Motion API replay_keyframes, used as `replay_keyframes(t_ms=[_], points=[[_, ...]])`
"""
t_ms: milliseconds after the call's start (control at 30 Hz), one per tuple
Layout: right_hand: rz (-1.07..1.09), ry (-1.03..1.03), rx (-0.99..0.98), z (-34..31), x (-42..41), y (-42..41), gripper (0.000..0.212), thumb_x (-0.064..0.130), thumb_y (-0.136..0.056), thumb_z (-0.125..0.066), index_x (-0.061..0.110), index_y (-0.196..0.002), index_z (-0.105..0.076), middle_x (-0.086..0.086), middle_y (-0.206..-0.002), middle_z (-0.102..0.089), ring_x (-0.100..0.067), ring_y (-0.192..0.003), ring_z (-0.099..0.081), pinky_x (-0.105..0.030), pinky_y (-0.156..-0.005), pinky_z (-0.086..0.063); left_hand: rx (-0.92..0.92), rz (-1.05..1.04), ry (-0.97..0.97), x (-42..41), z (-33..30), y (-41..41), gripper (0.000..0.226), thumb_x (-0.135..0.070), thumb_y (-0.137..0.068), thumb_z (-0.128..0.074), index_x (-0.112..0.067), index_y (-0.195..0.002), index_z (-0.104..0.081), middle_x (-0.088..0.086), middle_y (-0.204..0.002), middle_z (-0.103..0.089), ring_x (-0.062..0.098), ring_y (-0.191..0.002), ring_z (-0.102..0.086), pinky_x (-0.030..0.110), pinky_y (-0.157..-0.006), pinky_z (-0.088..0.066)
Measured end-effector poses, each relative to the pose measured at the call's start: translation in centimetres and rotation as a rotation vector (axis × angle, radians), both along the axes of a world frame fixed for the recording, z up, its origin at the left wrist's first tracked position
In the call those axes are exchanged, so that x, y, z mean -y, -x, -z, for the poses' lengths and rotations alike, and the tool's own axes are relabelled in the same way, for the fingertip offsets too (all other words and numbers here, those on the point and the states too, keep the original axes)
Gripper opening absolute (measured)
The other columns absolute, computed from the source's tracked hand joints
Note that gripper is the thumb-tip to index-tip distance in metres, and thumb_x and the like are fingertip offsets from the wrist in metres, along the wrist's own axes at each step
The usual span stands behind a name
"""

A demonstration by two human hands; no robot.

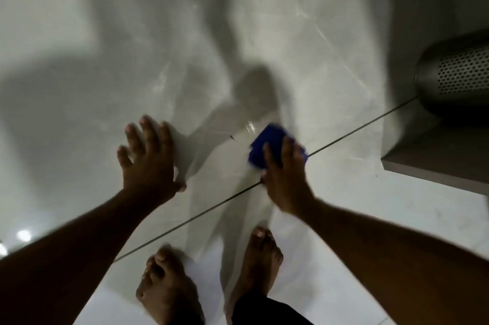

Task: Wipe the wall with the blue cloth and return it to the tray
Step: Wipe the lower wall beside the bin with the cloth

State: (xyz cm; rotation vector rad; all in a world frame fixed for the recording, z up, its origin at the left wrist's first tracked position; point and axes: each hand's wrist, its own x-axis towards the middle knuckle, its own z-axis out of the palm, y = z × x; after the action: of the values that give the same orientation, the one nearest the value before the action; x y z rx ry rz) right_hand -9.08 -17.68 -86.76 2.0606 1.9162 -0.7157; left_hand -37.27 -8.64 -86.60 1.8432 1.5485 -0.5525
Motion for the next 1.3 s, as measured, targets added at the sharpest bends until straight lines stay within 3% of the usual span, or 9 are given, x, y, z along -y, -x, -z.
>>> replay_keyframes(t_ms=[200,367,467,633,767,867,967,1133,1300], points=[[0.124,-0.25,0.065,3.1,-11.1,2.6,0.063,0.031,-0.09,-0.049,0.018,-0.149,-0.033,-0.033,-0.156,-0.022,-0.059,-0.139,-0.019,-0.067,-0.11,-0.021,0.01,-0.005,-0.017,0.1,0.7,0.2,0.147,-0.052,-0.054,-0.088,-0.019,-0.149,0.019,0.02,-0.158,0.027,0.05,-0.143,0.023,0.071,-0.112,-0.009],[-0.868,-0.003,-0.264,1.5,-2.2,-1.9,0.051,0.025,-0.096,-0.036,0.029,-0.147,-0.036,-0.016,-0.156,-0.035,-0.048,-0.145,-0.019,-0.06,-0.116,-0.027,0.024,-0.023,0.0,0.0,0.1,0.2,0.147,-0.051,-0.057,-0.087,-0.02,-0.149,0.023,0.018,-0.157,0.032,0.046,-0.142,0.027,0.068,-0.116,-0.008],[-0.816,-0.181,-0.01,1.3,-8.8,-9.0,0.046,0.029,-0.097,-0.044,0.019,-0.141,-0.048,-0.031,-0.147,-0.041,-0.056,-0.137,-0.031,-0.063,-0.111,-0.03,0.019,-0.019,0.006,-0.1,0.1,0.0,0.147,-0.052,-0.056,-0.087,-0.019,-0.15,0.021,0.019,-0.158,0.03,0.047,-0.143,0.026,0.069,-0.115,-0.007],[0.024,-0.283,0.109,2.6,-16.7,0.1,0.059,0.035,-0.094,-0.045,0.02,-0.15,-0.032,-0.035,-0.155,-0.02,-0.062,-0.138,-0.018,-0.068,-0.112,-0.018,0.013,-0.024,0.012,0.1,0.2,-0.3,0.149,-0.054,-0.054,-0.087,-0.019,-0.149,0.022,0.019,-0.157,0.032,0.048,-0.141,0.028,0.069,-0.114,-0.005],[-0.535,-0.244,-0.164,3.7,-5.4,7.7,0.066,0.035,-0.092,-0.048,0.028,-0.152,-0.022,-0.021,-0.162,-0.015,-0.048,-0.147,-0.006,-0.066,-0.117,-0.009,0.006,-0.01,0.001,0.0,-0.2,-0.1,0.148,-0.054,-0.055,-0.086,-0.017,-0.15,0.021,0.02,-0.157,0.031,0.047,-0.142,0.027,0.069,-0.116,-0.008],[-0.946,-0.113,-0.149,2.5,-1.9,-1.1,0.066,0.035,-0.089,-0.053,0.034,-0.15,-0.028,-0.013,-0.161,-0.024,-0.04,-0.149,-0.014,-0.058,-0.121,-0.009,0.005,-0.02,0.017,-0.1,-0.3,0.0,0.149,-0.054,-0.055,-0.086,-0.018,-0.15,0.023,0.018,-0.157,0.034,0.046,-0.142,0.028,0.067,-0.116,-0.007],[-0.853,-0.217,0.005,2.0,-7.3,-10.0,0.056,0.036,-0.09,-0.054,0.029,-0.144,-0.042,-0.024,-0.152,-0.037,-0.05,-0.138,-0.033,-0.065,-0.113,-0.025,0.003,-0.021,0.026,-0.2,-0.1,0.0,0.148,-0.056,-0.056,-0.085,-0.018,-0.148,0.025,0.017,-0.156,0.036,0.047,-0.141,0.03,0.067,-0.116,-0.005],[0.066,-0.321,0.166,3.1,-18.7,-2.3,0.058,0.04,-0.093,-0.047,0.025,-0.148,-0.035,-0.03,-0.156,-0.023,-0.057,-0.139,-0.022,-0.066,-0.112,-0.019,0.003,-0.013,0.037,-0.2,-0.3,0.0,0.147,-0.057,-0.058,-0.083,-0.016,-0.148,0.027,0.019,-0.154,0.037,0.048,-0.14,0.031,0.067,-0.116,-0.003],[-0.406,-0.332,-0.079,4.3,-11.3,7.5,0.061,0.039,-0.089,-0.04,0.029,-0.149,-0.031,-0.02,-0.16,-0.023,-0.048,-0.146,-0.014,-0.064,-0.117,-0.011,-0.013,-0.032,0.038,-0.2,-0.5,-0.1,0.15,-0.057,-0.057,-0.084,-0.013,-0.148,0.026,0.018,-0.155,0.037,0.045,-0.141,0.029,0.064,-0.118,-0.005]])
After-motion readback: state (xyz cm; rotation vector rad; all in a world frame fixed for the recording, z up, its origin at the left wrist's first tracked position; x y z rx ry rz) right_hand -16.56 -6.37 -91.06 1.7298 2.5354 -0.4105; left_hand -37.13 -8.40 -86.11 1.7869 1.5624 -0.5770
